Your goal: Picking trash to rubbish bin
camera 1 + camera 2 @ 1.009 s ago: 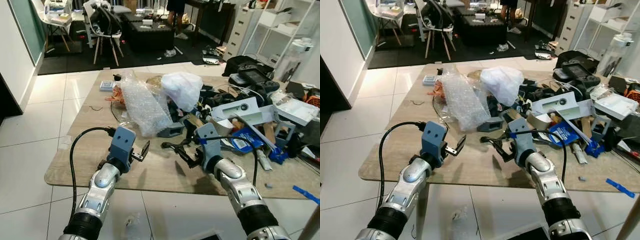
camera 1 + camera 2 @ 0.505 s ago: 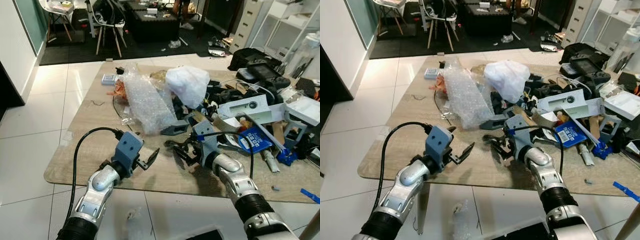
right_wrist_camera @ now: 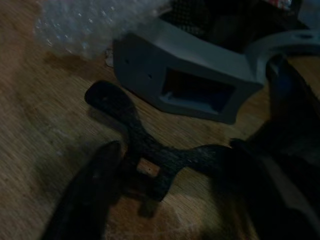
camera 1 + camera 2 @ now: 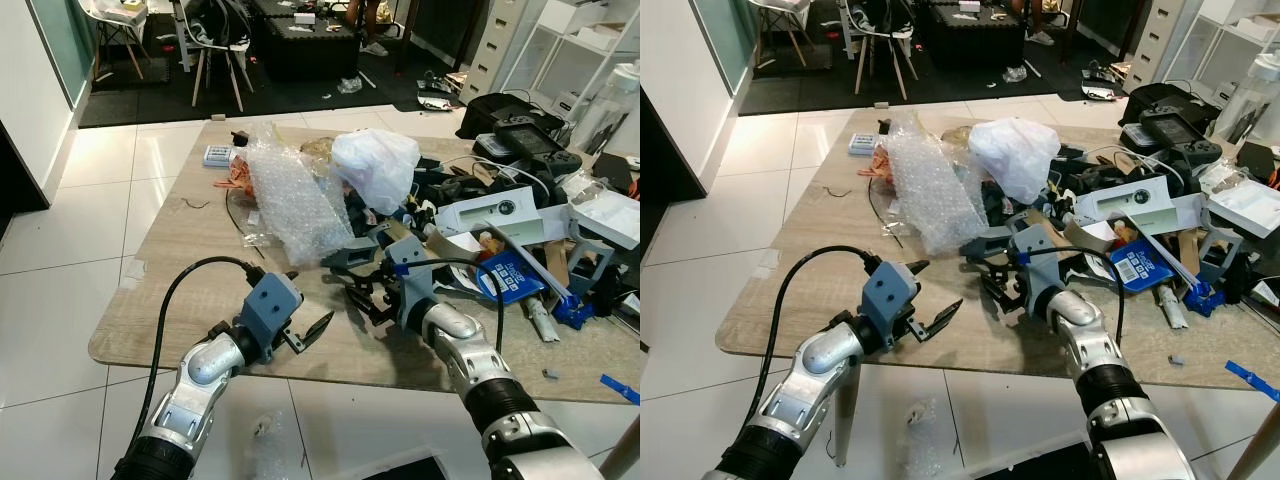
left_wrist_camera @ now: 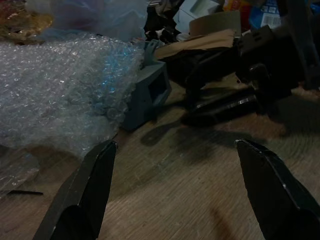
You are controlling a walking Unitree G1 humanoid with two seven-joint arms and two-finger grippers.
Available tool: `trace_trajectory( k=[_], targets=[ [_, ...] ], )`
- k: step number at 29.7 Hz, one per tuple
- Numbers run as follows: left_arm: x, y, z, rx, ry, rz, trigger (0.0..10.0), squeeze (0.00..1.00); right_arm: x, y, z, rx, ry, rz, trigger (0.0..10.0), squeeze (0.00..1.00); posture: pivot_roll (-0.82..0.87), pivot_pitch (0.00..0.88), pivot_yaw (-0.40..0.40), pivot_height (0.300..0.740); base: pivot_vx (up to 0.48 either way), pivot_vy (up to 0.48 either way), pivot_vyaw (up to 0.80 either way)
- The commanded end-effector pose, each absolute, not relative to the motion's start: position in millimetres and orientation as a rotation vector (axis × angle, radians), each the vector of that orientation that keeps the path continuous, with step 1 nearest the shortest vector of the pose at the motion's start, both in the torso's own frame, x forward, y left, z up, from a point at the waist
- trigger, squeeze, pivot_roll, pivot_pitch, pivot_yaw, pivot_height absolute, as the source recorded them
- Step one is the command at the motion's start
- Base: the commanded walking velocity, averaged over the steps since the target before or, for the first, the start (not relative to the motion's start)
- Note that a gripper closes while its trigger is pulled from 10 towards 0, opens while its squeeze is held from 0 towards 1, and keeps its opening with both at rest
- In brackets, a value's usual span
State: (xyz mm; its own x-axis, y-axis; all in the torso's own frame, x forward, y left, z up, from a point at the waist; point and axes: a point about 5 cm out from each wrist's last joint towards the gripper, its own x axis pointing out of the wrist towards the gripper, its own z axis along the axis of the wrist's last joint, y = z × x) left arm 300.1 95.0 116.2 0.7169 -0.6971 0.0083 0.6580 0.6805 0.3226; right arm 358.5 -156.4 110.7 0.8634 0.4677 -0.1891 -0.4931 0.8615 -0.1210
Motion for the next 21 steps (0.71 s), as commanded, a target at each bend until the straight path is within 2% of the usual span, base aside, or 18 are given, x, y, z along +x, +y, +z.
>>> trace_trajectory(
  k=[1, 21],
  targets=[
    [296.0, 94.4, 115.8, 0.333, -0.137, -0.788, 10.0, 0.0, 352.0, -157.2, 92.8, -0.155, 0.235, 0.517, 0.0, 0.0, -0.08, 0.128, -0.034, 0.74, 0.0, 0.0, 0.0],
    [296.1, 88.4, 114.8, 0.335, -0.14, -0.79, 10.0, 0.0, 350.8, -161.8, 89.9, -0.159, 0.235, 0.506, 0.0, 0.0, -0.09, 0.112, -0.031, 0.74, 0.0, 0.0, 0.0]
  ],
)
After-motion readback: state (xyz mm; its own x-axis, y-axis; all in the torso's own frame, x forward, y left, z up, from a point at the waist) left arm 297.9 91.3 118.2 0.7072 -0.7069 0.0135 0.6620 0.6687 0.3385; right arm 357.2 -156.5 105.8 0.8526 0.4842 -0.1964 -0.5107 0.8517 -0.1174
